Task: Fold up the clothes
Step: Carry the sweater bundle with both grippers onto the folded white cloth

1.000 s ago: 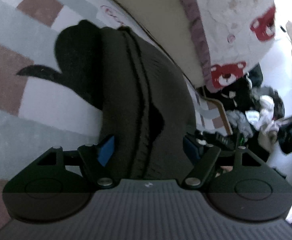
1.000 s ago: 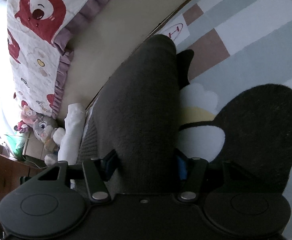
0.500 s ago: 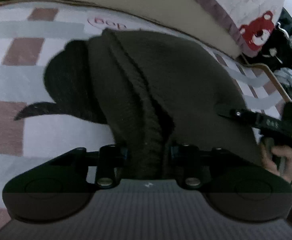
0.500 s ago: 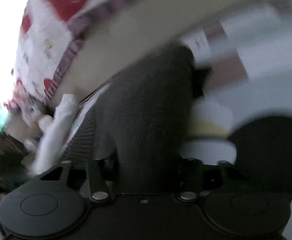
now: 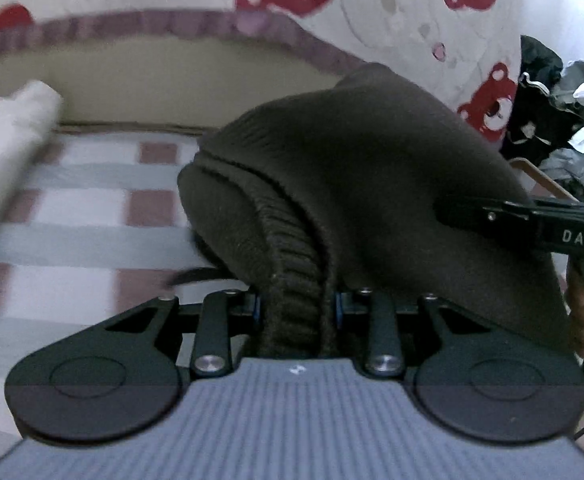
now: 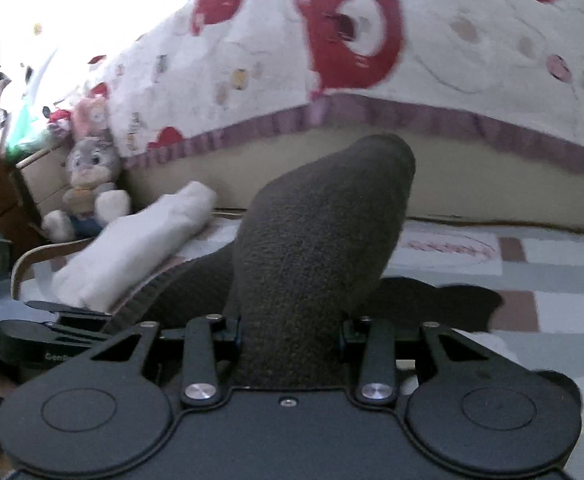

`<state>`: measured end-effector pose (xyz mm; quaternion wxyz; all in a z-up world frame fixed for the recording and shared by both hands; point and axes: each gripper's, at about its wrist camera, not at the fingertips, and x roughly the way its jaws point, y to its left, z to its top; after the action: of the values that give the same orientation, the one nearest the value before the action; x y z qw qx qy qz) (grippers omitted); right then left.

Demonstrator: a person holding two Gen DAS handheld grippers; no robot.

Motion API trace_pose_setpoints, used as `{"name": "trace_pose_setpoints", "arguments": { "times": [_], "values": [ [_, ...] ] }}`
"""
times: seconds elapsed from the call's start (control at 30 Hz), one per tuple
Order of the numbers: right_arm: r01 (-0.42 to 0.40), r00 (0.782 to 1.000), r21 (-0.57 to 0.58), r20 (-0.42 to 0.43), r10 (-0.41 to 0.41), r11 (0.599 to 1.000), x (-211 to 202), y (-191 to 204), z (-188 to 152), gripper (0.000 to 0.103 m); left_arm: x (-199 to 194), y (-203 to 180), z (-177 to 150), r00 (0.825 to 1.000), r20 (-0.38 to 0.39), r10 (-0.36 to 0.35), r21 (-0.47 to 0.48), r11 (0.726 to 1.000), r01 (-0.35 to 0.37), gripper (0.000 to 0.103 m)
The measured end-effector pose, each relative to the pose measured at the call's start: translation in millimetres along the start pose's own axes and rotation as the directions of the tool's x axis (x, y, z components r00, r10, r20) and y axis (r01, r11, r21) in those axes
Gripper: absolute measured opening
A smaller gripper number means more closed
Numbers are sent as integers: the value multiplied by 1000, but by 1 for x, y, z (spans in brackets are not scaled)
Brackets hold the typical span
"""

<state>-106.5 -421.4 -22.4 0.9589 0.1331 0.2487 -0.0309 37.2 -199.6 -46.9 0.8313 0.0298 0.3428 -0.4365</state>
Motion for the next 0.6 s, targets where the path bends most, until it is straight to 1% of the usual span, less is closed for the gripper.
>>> {"name": "trace_pose_setpoints", "arguments": {
  "times": [0.13,0.2,0.27,0.37,0.47,0.6],
  "values": [
    [-51,998,-28,22,52,998,14,49,7,43,-45,42,6,998,41,49,-14,999,-49,29],
    [-82,996,-38,35,83,996,24,74,14,43,-66,67,14,994,47,94,-11,996,-94,29],
    [-118,992,-38,44,120,992,40,100,24,43,-82,91,28,990,40,137,2,991,-137,29],
    [-153,986,-44,60,156,987,70,137,42,43,-107,129,62,978,24,210,22,977,-210,29],
    [-210,973,-30,93,212,977,106,170,67,43,-128,174,104,954,10,301,40,953,-301,29],
    [-294,947,-4,135,292,956,172,212,112,42,-144,237,164,908,-23,419,25,908,-419,29]
  ]
}}
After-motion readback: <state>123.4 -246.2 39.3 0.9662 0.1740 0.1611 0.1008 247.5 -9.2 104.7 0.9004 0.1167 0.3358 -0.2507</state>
